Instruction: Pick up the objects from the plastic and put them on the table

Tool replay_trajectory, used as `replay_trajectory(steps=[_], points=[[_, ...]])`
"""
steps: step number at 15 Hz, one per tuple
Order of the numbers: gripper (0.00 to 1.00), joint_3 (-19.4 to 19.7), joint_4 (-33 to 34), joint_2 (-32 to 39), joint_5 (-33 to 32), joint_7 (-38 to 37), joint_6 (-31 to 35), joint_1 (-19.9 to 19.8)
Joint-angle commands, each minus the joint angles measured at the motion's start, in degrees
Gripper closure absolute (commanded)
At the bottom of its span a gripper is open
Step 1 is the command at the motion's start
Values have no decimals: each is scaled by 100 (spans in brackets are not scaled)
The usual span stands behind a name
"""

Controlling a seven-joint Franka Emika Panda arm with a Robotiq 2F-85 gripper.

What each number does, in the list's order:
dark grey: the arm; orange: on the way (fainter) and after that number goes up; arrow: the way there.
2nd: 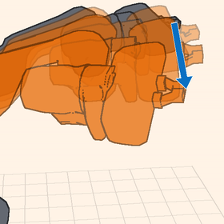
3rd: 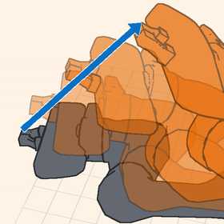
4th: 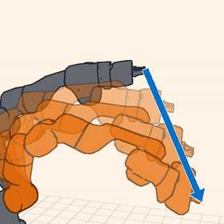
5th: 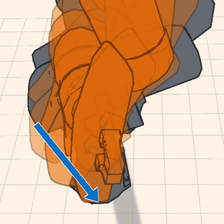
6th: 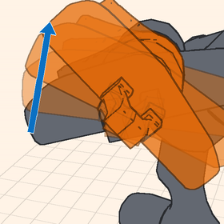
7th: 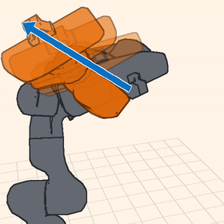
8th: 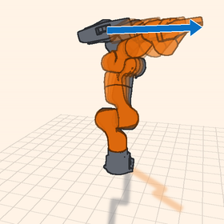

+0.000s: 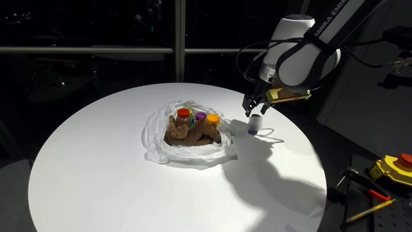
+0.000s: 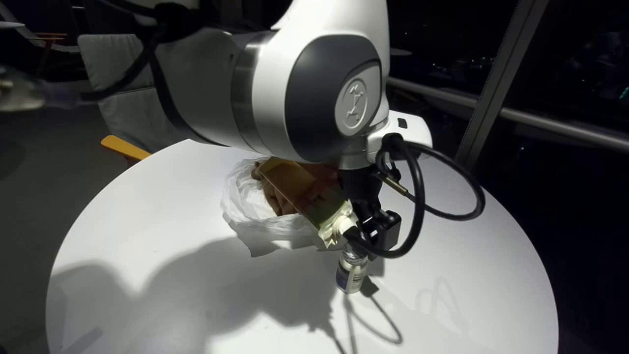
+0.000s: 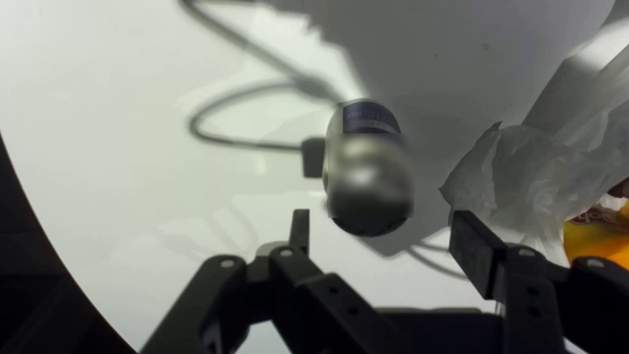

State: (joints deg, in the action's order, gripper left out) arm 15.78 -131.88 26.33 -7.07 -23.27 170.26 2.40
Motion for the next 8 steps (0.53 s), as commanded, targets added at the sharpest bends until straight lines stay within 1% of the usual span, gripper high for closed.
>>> replay_trajectory(steps=[1, 3, 5, 6, 8], points=[[0, 433, -201, -448, -105, 109, 256, 619], [0, 457, -292, -746, -341, 315, 135, 984], [0, 202, -281, -952, -466, 462, -39, 1193], [0, 27, -240, -974, -508, 526, -100, 1263], [1, -516, -159, -924, -409, 786, -215, 1236]])
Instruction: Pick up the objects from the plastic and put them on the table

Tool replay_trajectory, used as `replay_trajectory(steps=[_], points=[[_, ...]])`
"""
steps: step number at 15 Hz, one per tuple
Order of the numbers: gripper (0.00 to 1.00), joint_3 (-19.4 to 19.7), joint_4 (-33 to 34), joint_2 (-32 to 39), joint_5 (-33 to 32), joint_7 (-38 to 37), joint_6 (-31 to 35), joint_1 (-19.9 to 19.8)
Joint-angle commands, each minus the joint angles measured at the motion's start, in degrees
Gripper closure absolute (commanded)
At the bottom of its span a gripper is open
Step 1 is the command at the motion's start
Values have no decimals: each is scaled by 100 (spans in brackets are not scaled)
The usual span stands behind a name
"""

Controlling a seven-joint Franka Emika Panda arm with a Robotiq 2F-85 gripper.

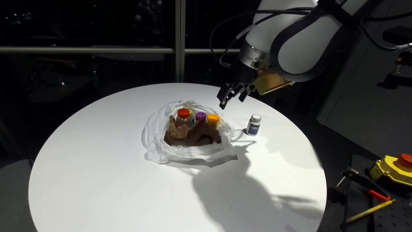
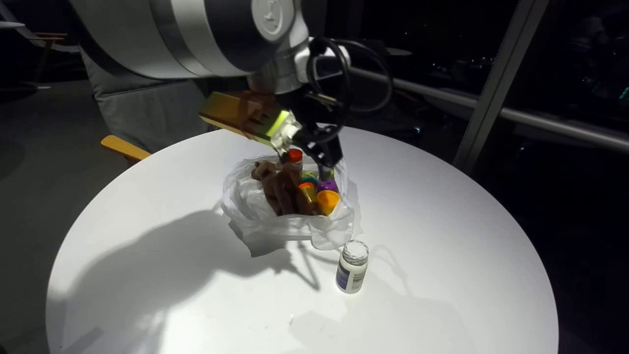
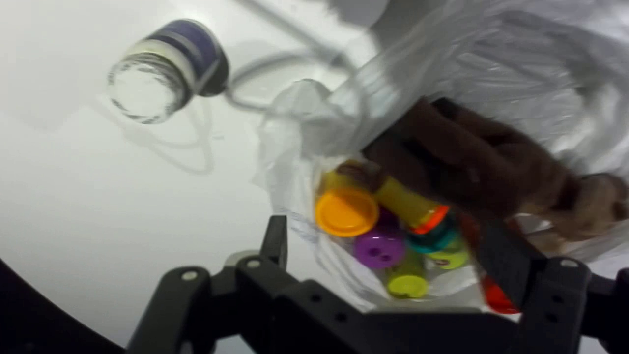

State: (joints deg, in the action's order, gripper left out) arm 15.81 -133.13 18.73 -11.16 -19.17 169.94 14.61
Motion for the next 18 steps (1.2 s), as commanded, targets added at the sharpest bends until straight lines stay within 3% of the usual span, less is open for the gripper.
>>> replay_trajectory(steps=[1, 4, 5, 12, 18], points=[[0, -734, 79, 8, 1, 503, -197, 10], [0, -1278, 290, 317, -42, 1038, -280, -55], [0, -1256, 401, 486, -208, 1146, -232, 26], [0, 237, 1356, 1389, -1820, 674, -226, 1202], [0, 496, 1803, 1862, -1882, 700, -333, 1343]])
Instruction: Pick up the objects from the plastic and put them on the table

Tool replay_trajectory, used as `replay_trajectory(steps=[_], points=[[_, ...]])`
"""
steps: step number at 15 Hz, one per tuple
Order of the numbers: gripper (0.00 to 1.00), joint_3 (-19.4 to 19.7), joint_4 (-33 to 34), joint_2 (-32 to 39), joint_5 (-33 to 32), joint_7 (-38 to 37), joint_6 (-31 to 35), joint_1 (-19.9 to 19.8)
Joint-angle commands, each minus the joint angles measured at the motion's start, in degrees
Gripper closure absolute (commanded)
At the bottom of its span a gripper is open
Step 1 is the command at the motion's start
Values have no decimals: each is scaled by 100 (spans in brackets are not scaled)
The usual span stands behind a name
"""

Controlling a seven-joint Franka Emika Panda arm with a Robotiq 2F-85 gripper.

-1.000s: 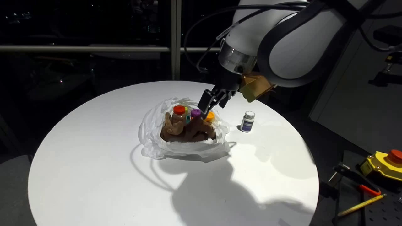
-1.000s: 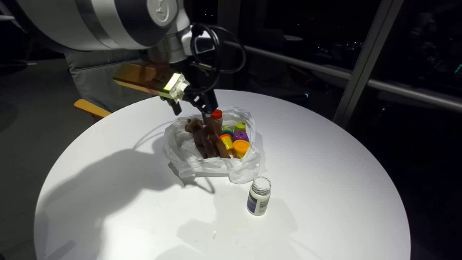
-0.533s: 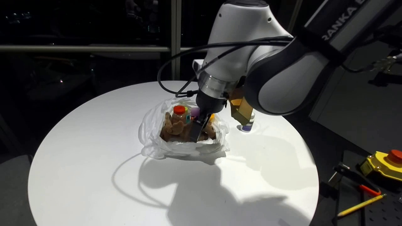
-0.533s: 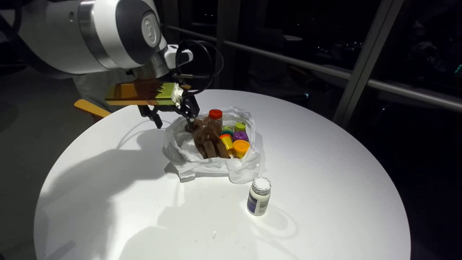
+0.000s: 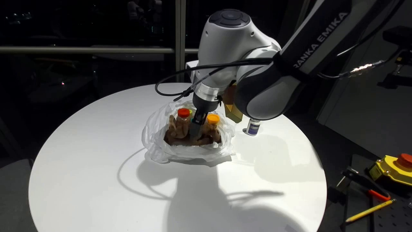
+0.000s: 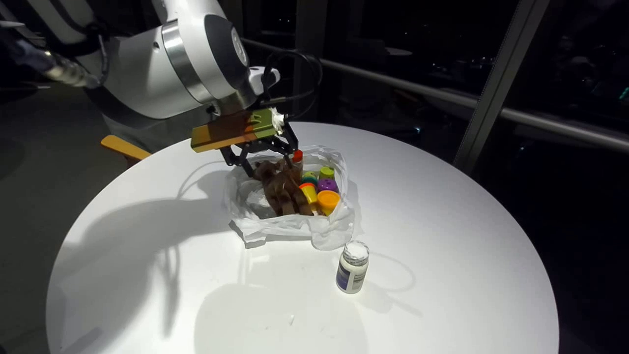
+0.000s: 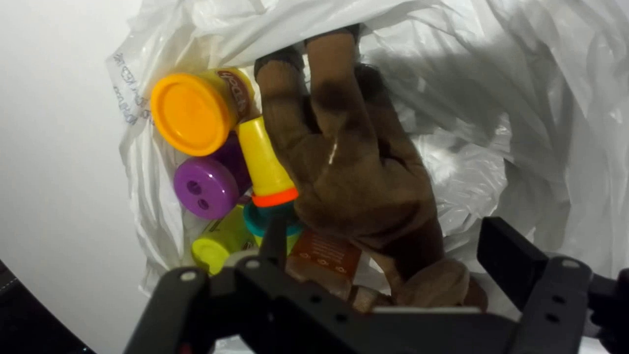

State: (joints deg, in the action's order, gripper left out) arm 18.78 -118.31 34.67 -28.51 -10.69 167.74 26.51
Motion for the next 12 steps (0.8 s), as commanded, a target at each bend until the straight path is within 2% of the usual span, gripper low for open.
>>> replay_trajectory(steps=[1, 4, 5, 6, 8, 12], points=[[0, 306, 372, 343, -183, -195, -102, 226], [0, 481, 533, 544, -155, -225, -138, 324], [3, 486, 574, 596, -125, -198, -154, 310], [27, 445, 602, 619, -78, -163, -184, 266], [28, 460, 635, 659, -85, -172, -202, 265], [60, 279, 552, 527, 42, -104, -418, 135]])
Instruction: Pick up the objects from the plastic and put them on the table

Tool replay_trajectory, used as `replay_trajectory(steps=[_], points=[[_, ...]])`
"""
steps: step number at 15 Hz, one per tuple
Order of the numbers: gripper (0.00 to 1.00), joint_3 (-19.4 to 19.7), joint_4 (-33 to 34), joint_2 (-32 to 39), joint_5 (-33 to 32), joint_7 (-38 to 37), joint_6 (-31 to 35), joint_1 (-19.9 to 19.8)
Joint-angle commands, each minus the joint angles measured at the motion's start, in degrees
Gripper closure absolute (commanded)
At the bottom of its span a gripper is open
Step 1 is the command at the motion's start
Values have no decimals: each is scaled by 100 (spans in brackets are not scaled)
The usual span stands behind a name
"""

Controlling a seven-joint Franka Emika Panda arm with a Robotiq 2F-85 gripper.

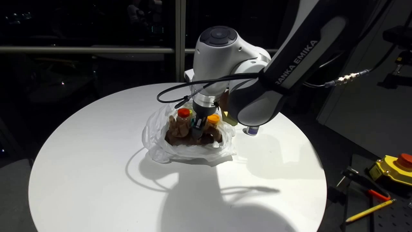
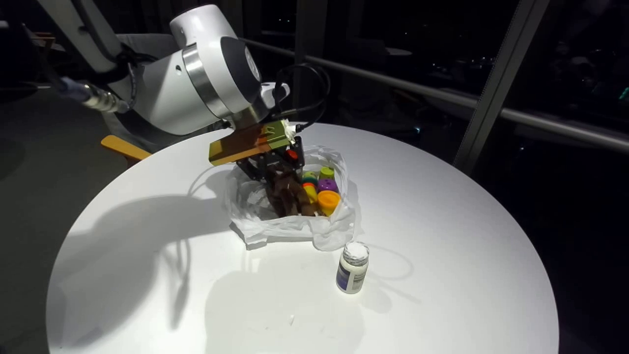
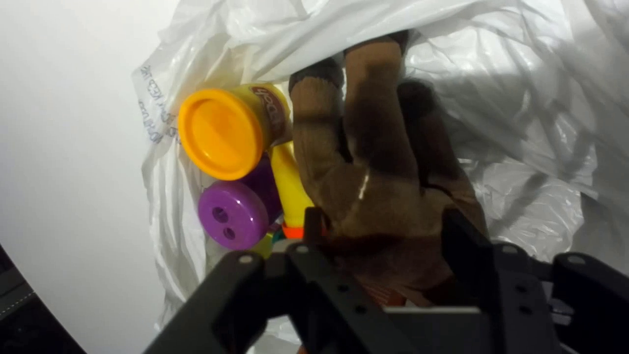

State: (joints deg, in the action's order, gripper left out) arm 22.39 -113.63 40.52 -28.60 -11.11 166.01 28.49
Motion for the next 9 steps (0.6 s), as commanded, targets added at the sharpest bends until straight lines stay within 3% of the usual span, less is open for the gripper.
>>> replay_trajectory(steps=[1, 5, 9], points=[[67, -80, 51, -99, 46, -96, -295, -49], [96, -16, -325, -602, -34, -405, -448, 142], [99, 423, -861, -1515, -536, -1256, -624, 856]])
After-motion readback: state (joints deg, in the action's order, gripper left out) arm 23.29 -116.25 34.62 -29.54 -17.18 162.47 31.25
